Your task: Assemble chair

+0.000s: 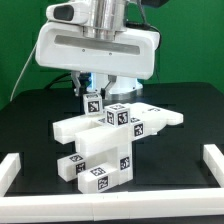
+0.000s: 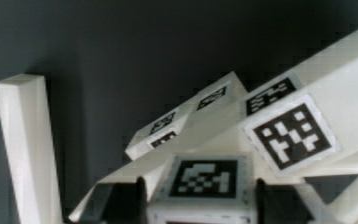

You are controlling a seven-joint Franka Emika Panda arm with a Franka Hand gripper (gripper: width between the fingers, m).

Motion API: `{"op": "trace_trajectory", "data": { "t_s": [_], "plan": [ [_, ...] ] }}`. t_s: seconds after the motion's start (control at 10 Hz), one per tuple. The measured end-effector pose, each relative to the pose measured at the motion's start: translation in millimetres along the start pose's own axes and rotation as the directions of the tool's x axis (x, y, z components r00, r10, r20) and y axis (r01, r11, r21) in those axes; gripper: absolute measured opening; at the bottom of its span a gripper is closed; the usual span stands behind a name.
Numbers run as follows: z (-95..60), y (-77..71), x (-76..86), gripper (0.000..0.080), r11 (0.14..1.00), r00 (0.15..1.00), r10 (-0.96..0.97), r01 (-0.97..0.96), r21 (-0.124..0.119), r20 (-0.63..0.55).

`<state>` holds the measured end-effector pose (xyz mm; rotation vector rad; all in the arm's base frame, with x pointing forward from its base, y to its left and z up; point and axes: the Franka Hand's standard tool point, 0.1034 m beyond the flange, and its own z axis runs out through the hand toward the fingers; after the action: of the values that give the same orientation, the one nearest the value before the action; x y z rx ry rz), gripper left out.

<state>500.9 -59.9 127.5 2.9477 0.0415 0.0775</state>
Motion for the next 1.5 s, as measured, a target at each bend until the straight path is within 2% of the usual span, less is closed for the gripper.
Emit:
{"op": "trace_trajectory", "data": {
  "t_s": [0.1, 0.2, 0.5, 0.8, 0.9, 1.1, 1.2, 1.3, 1.4, 1.5],
  "plan": [
    [0.0, 0.0, 0.0, 0.05, 1.0, 1.0, 0.0, 0.0, 0.0, 0.0],
    [0.0, 0.0, 0.0, 0.0601, 1.0, 1.0, 0.0, 0.0, 0.0, 0.0],
    [0.0, 0.0, 0.0, 0.0647, 1.0, 1.0, 0.0, 0.0, 0.0, 0.0],
    [-0.4, 0.0, -0.1, 0.0649, 1.0, 1.0, 0.0, 0.0, 0.001, 0.002],
    [-9.1, -0.1, -2.1, 0.0649, 0.998, 0.999, 0.005, -0.008, 0.055, 0.052],
    [-32.5, 3.0, 6.8, 0.0649, 0.982, 0.995, 0.061, -0.075, 0.176, 0.08],
    [-34.1, 3.3, 8.4, 0.0649, 0.974, 0.993, 0.089, -0.103, 0.204, 0.078],
    [-33.8, 5.5, 12.4, 0.0649, 0.974, 0.995, 0.086, -0.094, 0.206, 0.044],
    [-27.2, 11.2, 13.2, 0.0649, 0.981, 0.997, 0.078, -0.074, 0.181, -0.014],
    [-18.6, 15.0, 8.6, 0.0649, 0.984, 0.997, 0.077, -0.072, 0.161, -0.024]
  ]
}}
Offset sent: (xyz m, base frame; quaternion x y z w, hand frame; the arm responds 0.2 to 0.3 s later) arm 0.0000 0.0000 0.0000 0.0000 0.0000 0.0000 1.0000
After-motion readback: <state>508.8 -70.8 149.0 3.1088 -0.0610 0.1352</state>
